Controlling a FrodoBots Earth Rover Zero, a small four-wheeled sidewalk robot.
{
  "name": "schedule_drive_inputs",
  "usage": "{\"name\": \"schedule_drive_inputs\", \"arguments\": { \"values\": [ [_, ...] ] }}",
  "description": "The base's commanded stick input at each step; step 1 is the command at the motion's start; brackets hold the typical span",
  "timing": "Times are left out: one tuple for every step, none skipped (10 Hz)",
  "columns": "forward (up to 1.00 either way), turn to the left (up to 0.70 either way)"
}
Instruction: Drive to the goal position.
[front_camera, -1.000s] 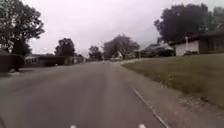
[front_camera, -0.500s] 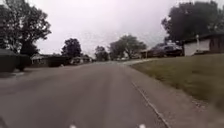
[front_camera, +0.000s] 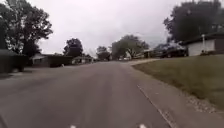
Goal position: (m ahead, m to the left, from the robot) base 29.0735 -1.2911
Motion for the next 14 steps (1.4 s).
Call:
{"name": "schedule_drive_inputs", "arguments": {
  "values": [
    [1.00, 0.00],
    [1.00, 0.00],
    [1.00, 0.00],
    [1.00, 0.00],
    [1.00, 0.00],
    [1.00, 0.00],
    [1.00, 0.00],
    [1.00, -0.25],
    [1.00, -0.15],
    [1.00, -0.05],
    [1.00, 0.00],
    [1.00, 0.00],
    [1.00, 0.00],
    [1.00, -0.01]
  ]
}}
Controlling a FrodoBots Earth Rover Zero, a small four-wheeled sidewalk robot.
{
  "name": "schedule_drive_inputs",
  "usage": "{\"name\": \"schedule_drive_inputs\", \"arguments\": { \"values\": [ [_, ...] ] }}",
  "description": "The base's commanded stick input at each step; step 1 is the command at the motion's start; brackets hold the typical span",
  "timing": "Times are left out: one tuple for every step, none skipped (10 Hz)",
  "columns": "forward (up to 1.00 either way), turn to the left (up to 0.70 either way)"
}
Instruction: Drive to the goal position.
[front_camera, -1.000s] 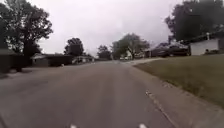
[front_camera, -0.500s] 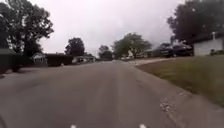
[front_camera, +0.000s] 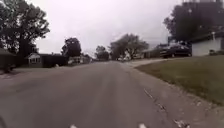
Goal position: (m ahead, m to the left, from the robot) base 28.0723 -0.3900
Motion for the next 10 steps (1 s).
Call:
{"name": "schedule_drive_inputs", "arguments": {
  "values": [
    [1.00, -0.03],
    [1.00, -0.21],
    [1.00, -0.21],
    [1.00, -0.02],
    [1.00, 0.00],
    [1.00, 0.00],
    [1.00, 0.00],
    [1.00, 0.00],
    [1.00, 0.00],
    [1.00, 0.00]
  ]
}}
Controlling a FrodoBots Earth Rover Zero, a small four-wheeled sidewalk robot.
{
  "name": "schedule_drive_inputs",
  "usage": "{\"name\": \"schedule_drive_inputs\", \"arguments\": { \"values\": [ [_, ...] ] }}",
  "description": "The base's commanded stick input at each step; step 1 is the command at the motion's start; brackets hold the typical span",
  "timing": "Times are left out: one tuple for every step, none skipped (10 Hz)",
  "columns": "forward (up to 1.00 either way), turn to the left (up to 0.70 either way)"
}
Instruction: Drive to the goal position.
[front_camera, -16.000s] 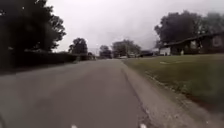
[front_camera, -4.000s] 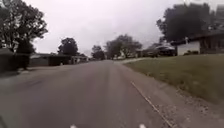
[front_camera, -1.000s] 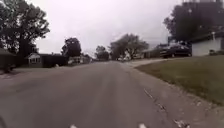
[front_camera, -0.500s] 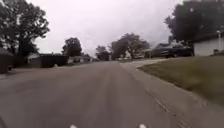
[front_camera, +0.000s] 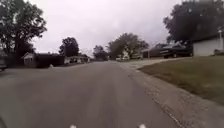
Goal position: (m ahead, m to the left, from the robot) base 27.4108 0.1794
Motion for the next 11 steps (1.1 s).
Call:
{"name": "schedule_drive_inputs", "arguments": {
  "values": [
    [1.00, 0.00],
    [1.00, 0.00],
    [1.00, 0.00],
    [1.00, 0.00],
    [1.00, 0.00],
    [1.00, 0.00],
    [1.00, 0.00],
    [1.00, -0.09],
    [1.00, -0.29],
    [1.00, -0.22],
    [1.00, -0.16]
  ]
}}
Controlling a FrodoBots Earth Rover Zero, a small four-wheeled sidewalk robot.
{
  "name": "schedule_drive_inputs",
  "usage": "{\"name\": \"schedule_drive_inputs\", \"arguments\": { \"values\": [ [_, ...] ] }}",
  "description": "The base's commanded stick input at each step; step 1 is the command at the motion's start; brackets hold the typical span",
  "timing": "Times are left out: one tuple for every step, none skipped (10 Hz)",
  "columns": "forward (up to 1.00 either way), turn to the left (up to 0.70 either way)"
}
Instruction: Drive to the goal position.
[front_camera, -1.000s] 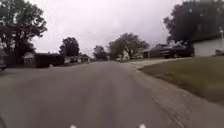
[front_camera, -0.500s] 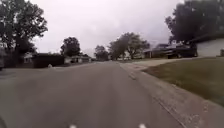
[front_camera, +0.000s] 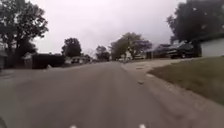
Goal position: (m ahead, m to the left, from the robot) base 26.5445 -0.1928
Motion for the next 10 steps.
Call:
{"name": "schedule_drive_inputs", "arguments": {
  "values": [
    [1.00, 0.00],
    [1.00, 0.00],
    [1.00, 0.00],
    [1.00, 0.00],
    [1.00, 0.00],
    [1.00, 0.00],
    [1.00, 0.00],
    [1.00, 0.00],
    [1.00, 0.00],
    [1.00, 0.00]
  ]
}}
